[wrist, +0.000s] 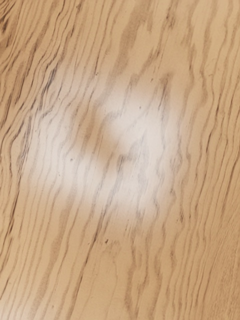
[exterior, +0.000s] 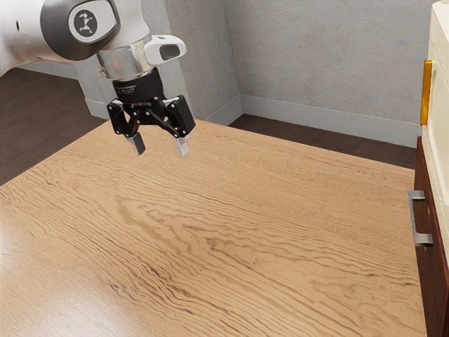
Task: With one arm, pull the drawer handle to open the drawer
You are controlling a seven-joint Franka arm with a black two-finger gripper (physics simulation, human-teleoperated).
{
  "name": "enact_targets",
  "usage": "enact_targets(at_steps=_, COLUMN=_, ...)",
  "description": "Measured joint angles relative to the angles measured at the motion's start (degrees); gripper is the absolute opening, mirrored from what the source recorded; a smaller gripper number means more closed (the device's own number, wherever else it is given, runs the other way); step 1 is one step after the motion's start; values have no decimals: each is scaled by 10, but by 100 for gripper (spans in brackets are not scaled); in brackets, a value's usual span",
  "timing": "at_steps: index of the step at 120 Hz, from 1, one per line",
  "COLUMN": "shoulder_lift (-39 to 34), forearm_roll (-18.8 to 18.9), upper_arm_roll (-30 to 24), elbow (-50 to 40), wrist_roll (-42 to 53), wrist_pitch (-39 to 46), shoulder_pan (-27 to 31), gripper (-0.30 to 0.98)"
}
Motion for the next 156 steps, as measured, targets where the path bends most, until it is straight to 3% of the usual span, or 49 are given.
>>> enact_targets(at_steps=18, shoulder_lift=-1, forearm_roll=-1, upper_arm_roll=5, elbow=0, wrist_roll=-1, wrist_pitch=0, shoulder_pan=0, gripper=69)
enact_targets(at_steps=27, shoulder_lift=-9, forearm_roll=-4, upper_arm_roll=4, elbow=77, wrist_roll=-3, wrist_pitch=-14, shoulder_pan=1, gripper=69)
enact_targets(at_steps=40, shoulder_lift=-27, forearm_roll=-65, upper_arm_roll=-18, elbow=134, wrist_roll=-27, wrist_pitch=-24, shoulder_pan=3, gripper=69)
enact_targets(at_steps=50, shoulder_lift=-33, forearm_roll=-66, upper_arm_roll=-39, elbow=137, wrist_roll=-51, wrist_pitch=-19, shoulder_pan=-16, gripper=69)
enact_targets(at_steps=61, shoulder_lift=-2, forearm_roll=-56, upper_arm_roll=-51, elbow=123, wrist_roll=-82, wrist_pitch=5, shoulder_pan=-44, gripper=69)
enact_targets(at_steps=94, shoulder_lift=123, forearm_roll=-55, upper_arm_roll=-53, elbow=117, wrist_roll=-164, wrist_pitch=145, shoulder_pan=-47, gripper=67)
enact_targets(at_steps=104, shoulder_lift=130, forearm_roll=-81, upper_arm_roll=-53, elbow=116, wrist_roll=-183, wrist_pitch=172, shoulder_pan=-68, gripper=66)
enact_targets(at_steps=127, shoulder_lift=135, forearm_roll=-179, upper_arm_roll=-54, elbow=67, wrist_roll=-199, wrist_pitch=230, shoulder_pan=-130, gripper=66)
enact_targets(at_steps=156, shoulder_lift=135, forearm_roll=-195, upper_arm_roll=-53, elbow=21, wrist_roll=-204, wrist_pitch=266, shoulder_pan=-150, gripper=49)
